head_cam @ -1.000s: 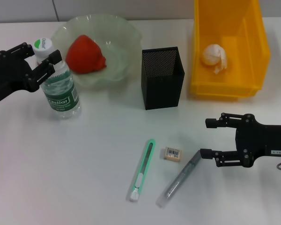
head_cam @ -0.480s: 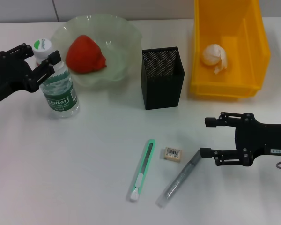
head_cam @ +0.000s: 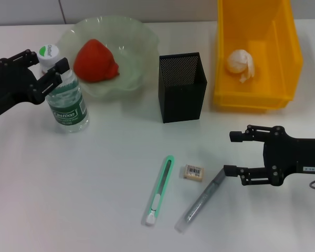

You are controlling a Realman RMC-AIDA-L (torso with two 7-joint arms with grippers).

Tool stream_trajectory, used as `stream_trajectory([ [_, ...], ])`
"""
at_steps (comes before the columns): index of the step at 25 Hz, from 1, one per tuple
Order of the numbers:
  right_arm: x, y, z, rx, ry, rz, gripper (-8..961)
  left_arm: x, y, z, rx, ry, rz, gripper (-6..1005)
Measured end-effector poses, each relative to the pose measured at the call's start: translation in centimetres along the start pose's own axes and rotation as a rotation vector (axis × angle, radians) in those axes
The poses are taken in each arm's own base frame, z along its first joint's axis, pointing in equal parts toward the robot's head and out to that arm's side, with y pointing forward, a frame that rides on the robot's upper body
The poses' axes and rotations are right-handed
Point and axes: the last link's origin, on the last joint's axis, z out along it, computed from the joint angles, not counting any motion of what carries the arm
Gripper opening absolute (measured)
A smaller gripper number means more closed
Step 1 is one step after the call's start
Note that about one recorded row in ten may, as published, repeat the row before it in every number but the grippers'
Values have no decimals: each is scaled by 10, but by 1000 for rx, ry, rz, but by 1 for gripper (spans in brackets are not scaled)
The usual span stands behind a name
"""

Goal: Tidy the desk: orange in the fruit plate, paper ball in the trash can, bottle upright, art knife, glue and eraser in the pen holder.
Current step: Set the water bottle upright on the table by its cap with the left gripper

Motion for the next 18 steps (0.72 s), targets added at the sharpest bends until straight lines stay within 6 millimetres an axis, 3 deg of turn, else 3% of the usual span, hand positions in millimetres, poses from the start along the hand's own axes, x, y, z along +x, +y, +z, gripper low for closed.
stream_trajectory([
  [18,0,0,0,0,0,0,798,-2,1,-1,2,2,-3,443],
])
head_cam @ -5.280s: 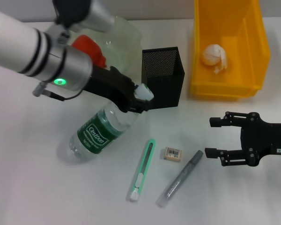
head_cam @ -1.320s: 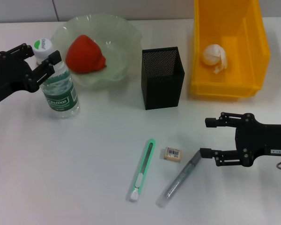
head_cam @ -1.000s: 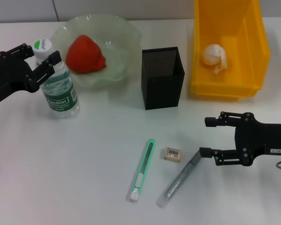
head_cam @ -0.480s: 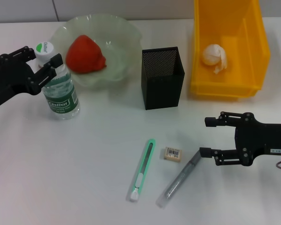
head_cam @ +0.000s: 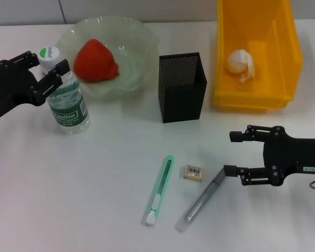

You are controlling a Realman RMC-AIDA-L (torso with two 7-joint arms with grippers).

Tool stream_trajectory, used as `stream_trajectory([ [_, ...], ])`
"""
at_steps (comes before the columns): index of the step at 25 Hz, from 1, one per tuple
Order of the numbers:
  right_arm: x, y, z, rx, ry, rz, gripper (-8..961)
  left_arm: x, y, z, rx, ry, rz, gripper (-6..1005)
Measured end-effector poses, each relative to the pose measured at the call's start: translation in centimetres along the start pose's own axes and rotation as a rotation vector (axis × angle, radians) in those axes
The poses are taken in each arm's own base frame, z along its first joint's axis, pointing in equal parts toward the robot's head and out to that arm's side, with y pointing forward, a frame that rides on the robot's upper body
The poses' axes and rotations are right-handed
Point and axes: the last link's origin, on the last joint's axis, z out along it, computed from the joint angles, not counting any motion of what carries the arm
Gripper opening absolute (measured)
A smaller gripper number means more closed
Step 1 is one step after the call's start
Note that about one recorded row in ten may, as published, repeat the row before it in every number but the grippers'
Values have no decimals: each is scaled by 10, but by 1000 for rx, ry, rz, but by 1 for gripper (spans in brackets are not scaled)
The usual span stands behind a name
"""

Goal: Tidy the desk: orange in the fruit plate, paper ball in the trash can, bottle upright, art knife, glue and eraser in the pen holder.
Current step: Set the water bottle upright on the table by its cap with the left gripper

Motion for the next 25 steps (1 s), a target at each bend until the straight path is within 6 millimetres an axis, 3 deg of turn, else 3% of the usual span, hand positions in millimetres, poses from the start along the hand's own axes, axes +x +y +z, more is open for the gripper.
stream_trajectory([
  [25,-1,-1,1,-1,0,-3,797,0,0,0,-2,0,0,443],
])
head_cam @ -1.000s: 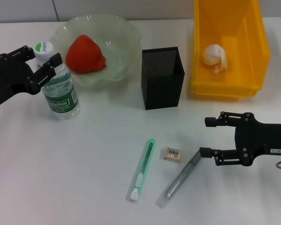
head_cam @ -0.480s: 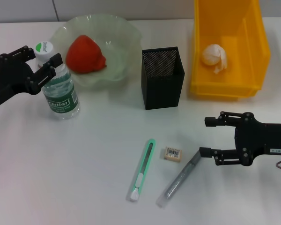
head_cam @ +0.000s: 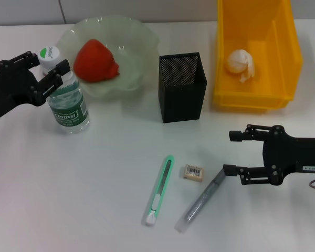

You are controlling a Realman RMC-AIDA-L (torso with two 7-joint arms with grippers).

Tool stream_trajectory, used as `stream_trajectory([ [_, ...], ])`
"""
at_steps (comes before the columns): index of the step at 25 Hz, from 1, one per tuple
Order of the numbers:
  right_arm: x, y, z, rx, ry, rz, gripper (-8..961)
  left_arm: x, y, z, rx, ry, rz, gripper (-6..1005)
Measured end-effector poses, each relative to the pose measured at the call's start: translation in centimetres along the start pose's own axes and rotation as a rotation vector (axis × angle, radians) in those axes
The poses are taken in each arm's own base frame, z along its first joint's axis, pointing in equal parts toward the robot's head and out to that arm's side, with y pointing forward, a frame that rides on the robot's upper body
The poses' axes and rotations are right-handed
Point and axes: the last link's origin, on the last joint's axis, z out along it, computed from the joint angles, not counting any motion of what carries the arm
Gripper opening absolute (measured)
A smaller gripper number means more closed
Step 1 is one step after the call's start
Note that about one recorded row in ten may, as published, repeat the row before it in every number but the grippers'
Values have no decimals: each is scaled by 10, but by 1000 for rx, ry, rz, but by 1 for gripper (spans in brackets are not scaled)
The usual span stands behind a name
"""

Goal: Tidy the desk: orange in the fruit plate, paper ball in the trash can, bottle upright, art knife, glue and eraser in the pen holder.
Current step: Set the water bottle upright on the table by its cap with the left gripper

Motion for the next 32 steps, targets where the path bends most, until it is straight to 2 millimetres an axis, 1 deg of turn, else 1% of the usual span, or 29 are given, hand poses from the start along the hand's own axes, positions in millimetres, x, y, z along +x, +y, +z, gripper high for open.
stream_trajectory([
  [32,0,0,0,-1,0,-1,797,3,-4,-2,16,10,5,451],
])
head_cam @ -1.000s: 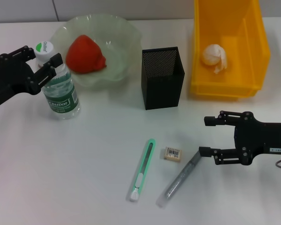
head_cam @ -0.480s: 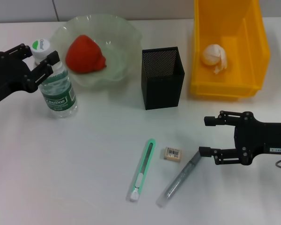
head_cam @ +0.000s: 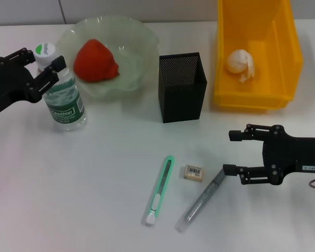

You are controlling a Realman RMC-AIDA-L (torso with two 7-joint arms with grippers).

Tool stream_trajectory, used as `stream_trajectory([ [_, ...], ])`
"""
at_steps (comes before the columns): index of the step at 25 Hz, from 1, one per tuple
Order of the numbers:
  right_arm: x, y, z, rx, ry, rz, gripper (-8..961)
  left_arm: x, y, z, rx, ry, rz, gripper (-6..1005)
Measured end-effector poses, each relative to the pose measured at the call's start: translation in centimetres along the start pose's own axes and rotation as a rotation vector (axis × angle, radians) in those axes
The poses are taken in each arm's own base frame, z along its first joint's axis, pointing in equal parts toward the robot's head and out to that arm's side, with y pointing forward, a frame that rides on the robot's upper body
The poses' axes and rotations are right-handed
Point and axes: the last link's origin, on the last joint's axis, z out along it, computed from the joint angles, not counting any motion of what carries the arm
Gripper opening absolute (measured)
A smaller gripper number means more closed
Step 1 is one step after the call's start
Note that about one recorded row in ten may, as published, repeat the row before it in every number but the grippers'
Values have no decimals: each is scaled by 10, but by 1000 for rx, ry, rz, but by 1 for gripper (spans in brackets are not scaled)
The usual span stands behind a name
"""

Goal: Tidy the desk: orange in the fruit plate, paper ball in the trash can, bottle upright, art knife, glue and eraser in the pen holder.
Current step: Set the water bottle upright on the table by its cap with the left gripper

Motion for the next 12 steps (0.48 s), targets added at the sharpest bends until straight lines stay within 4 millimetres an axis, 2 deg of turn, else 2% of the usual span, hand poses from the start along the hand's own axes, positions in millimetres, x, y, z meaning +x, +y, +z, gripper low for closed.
stream_trajectory([
  [12,0,0,0,0,0,0,798,0,-1,1,10,4,1,535],
])
